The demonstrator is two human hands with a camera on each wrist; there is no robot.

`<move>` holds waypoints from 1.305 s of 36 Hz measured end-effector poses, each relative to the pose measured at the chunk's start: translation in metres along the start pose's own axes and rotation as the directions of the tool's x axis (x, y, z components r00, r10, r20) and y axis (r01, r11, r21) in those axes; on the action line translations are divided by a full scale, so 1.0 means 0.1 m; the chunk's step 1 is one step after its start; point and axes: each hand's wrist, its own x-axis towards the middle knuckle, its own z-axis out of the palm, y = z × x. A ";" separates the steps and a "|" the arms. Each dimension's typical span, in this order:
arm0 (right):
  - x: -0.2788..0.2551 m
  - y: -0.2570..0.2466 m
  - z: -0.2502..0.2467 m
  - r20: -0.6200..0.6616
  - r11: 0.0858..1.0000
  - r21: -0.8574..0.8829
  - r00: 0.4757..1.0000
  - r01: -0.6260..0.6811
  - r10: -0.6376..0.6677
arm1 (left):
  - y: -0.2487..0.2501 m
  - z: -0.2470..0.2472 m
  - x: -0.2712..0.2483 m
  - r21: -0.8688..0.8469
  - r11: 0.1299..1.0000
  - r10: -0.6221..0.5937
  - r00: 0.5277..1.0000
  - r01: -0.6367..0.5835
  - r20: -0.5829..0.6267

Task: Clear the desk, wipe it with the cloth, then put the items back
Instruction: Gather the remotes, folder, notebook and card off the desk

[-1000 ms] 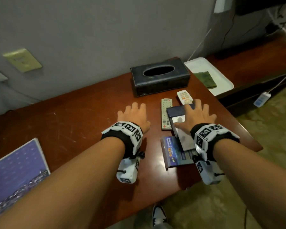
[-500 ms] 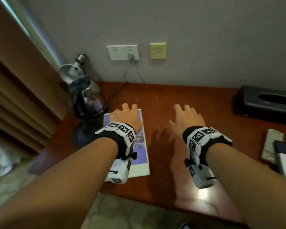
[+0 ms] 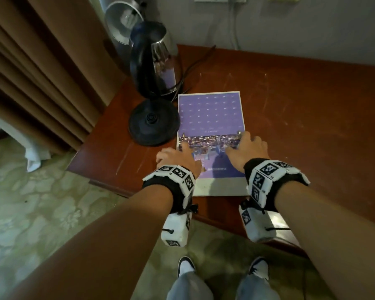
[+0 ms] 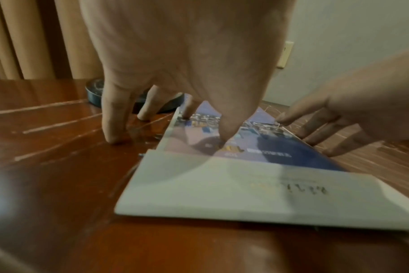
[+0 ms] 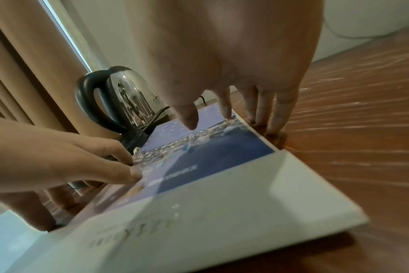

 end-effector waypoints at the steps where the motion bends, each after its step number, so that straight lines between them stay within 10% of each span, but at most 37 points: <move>1: 0.00 -0.03 0.00 -0.001 1.000 0.022 1.000 -0.014 0.014 | 0.03 -0.01 0.00 -0.028 1.000 -0.003 1.000 0.003 0.002; 13: 0.04 -0.04 -0.09 -0.047 0.951 0.206 0.969 -0.229 0.243 | 0.24 -0.17 0.11 -0.401 0.908 -0.054 0.985 0.117 0.165; 24: -0.02 0.33 -0.65 -0.166 0.924 0.252 0.928 -0.287 0.333 | 0.83 -0.46 -0.05 -0.375 0.923 0.154 0.976 -0.086 0.155; 47: -1.00 3.18 -2.69 -0.419 0.711 0.553 0.593 -0.434 0.687 | 4.24 -0.70 -1.77 -0.167 0.762 0.647 0.749 -0.626 0.145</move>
